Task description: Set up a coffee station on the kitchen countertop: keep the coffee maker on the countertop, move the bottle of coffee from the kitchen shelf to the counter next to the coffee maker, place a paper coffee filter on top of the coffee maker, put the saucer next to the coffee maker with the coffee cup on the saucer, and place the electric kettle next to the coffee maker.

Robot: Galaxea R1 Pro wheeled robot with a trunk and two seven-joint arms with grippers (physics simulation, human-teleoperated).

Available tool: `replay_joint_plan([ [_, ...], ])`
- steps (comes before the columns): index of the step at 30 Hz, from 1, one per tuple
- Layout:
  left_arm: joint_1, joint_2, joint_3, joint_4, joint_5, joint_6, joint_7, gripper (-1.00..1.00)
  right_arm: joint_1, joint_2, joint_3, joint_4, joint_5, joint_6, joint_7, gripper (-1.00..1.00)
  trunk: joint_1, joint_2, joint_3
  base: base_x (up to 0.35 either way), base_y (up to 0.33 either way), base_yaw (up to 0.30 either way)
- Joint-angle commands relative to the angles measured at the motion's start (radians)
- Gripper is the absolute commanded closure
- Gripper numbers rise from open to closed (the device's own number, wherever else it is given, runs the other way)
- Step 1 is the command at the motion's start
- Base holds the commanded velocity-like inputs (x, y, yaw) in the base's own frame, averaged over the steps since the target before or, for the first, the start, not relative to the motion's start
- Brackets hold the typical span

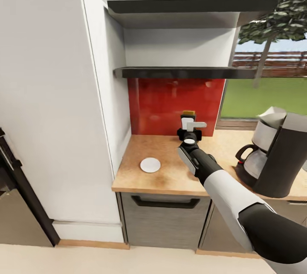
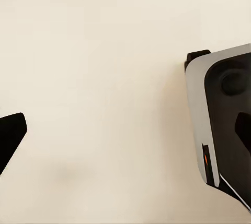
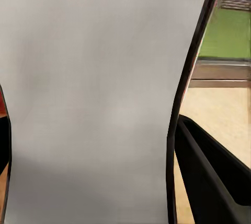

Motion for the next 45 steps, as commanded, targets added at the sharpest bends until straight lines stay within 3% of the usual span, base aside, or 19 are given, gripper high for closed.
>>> replay_joint_plan([
  [1, 0.0, 0.0, -0.006, 0.001, 0.01, -0.002, -0.006, -1.0, -0.002, -0.003, 0.006, 0.0, -0.011, 0.006, -0.01, 1.0, 0.001, -0.002, -0.002, 0.195, 0.073, -0.269],
  [18, 0.0, 0.001, -0.006, 0.002, 0.008, -0.002, -0.006, -1.0, 0.0, -0.002, 0.007, 0.005, -0.015, 0.005, -0.011, 1.0, 0.001, -0.002, -0.002, 0.024, 0.009, -0.224],
  [22, 0.0, 0.001, -0.006, 0.002, 0.008, -0.002, -0.006, -1.0, 0.013, 0.0, 0.007, 0.053, -0.014, 0.0, -0.009, 1.0, 0.001, -0.002, -0.002, 0.0, 0.0, -0.015],
  [29, 0.0, 0.001, -0.006, 0.002, 0.008, -0.002, -0.006, -1.0, 0.025, -0.005, 0.006, 0.161, -0.013, -0.166, -0.011, 1.0, 0.001, -0.002, -0.002, 0.0, 0.0, -0.001],
  [37, 0.0, 0.0, -0.006, 0.002, 0.008, -0.002, -0.006, -1.0, 0.026, -0.011, 0.004, 0.182, -0.013, -0.213, -0.015, 1.0, 0.001, -0.002, -0.002, 0.0, 0.0, 0.0],
  [45, 0.0, 0.0, -0.006, 0.002, 0.005, -0.002, -0.006, -1.0, 0.026, -0.034, -0.012, 0.221, -0.013, -0.259, -0.016, 1.0, 0.001, -0.002, -0.002, 0.075, 0.0, 0.0],
])
